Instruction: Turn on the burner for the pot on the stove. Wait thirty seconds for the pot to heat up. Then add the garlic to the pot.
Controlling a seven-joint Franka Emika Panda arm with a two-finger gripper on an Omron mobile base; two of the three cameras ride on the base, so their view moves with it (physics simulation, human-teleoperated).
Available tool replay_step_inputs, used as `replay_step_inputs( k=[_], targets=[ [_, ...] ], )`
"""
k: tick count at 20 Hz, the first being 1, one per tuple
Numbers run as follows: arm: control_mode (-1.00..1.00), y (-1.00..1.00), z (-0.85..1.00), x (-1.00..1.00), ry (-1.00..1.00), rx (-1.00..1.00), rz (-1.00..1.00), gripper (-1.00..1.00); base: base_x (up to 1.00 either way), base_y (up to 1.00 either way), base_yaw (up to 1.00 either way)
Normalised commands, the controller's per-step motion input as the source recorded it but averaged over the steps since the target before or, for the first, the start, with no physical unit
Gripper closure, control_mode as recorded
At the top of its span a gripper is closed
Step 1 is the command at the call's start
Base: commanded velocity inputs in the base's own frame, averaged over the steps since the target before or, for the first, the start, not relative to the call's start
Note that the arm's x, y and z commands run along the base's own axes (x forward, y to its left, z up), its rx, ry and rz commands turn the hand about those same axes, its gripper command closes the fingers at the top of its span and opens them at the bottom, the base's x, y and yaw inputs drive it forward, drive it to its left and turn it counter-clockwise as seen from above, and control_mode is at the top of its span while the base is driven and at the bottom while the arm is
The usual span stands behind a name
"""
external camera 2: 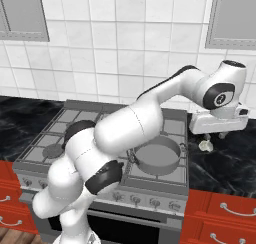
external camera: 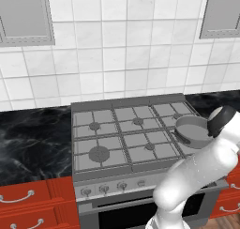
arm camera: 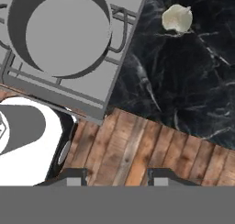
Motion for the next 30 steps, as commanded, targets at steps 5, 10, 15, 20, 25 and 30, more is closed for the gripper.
replay_step_inputs(
  k=[5,10,15,20,25,30],
  targets=[
    [-1.00,-0.07,-0.08,0.14,0.16,0.00,-0.28,-1.00,0.00,0.00,0.00],
    [-1.00,-0.02,-0.15,0.05,0.15,0.00,-0.42,-1.00,0.00,0.00,0.00],
    [-1.00,0.01,-0.33,0.06,0.00,-0.01,-0.43,-1.00,0.00,0.00,0.00],
    [-1.00,0.22,-0.34,0.12,-0.21,-0.06,-0.32,-1.00,0.00,0.00,0.00],
    [-1.00,0.38,-0.35,0.00,-0.32,-0.20,-0.29,-1.00,0.00,0.00,0.00],
    [-1.00,0.92,-0.86,-0.23,-0.32,-0.45,-0.40,-1.00,0.00,0.00,0.00]
  ],
)
